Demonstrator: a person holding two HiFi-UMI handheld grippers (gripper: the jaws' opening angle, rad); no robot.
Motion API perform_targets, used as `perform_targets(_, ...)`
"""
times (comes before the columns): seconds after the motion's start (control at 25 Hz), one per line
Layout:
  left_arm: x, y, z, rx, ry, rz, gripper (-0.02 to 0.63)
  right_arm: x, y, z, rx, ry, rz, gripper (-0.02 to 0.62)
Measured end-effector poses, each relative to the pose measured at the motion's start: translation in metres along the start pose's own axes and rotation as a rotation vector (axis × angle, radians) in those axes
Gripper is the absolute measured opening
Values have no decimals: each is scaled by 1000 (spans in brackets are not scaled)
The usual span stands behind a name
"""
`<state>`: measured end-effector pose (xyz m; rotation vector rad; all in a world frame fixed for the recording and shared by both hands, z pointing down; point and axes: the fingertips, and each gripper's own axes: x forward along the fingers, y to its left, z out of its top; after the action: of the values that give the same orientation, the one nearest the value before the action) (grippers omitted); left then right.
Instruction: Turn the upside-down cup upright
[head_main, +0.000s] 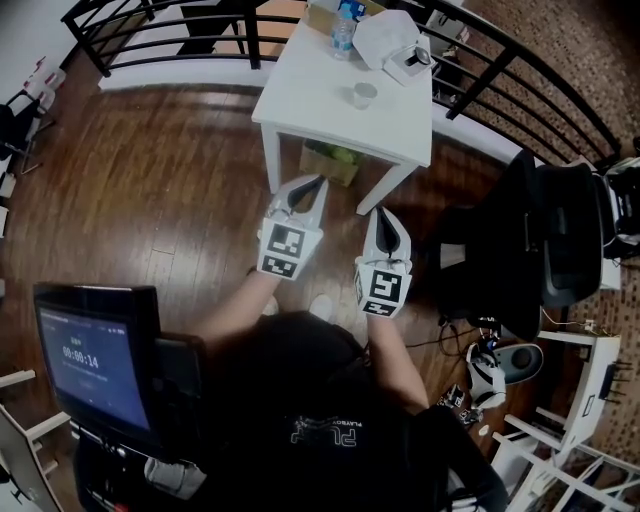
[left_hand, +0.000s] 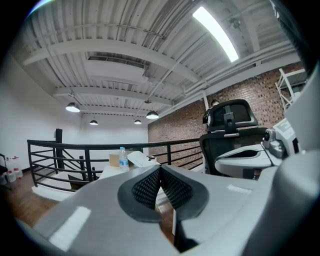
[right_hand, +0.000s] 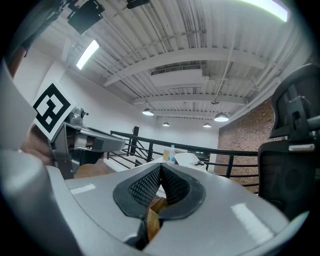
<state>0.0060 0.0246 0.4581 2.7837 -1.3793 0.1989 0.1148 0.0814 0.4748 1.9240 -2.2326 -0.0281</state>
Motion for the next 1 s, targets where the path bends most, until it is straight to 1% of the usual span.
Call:
perform_targets(0.28,-5,3,-7,-1,17,7,-2,0,-8,0,31,12,-38,12)
perform_targets(0.4,-7,4,-8,14,18,10,-2,-1,-6,-1,30,15,-40,12)
perform_targets(0.6,-12,6,-7,32,5,21,-2,-1,1,-1,4,12,-30,12)
perform_targets(1.0,-12,9,6,31,-31,36,-2,-2,-3,-1,5,10,-46,12)
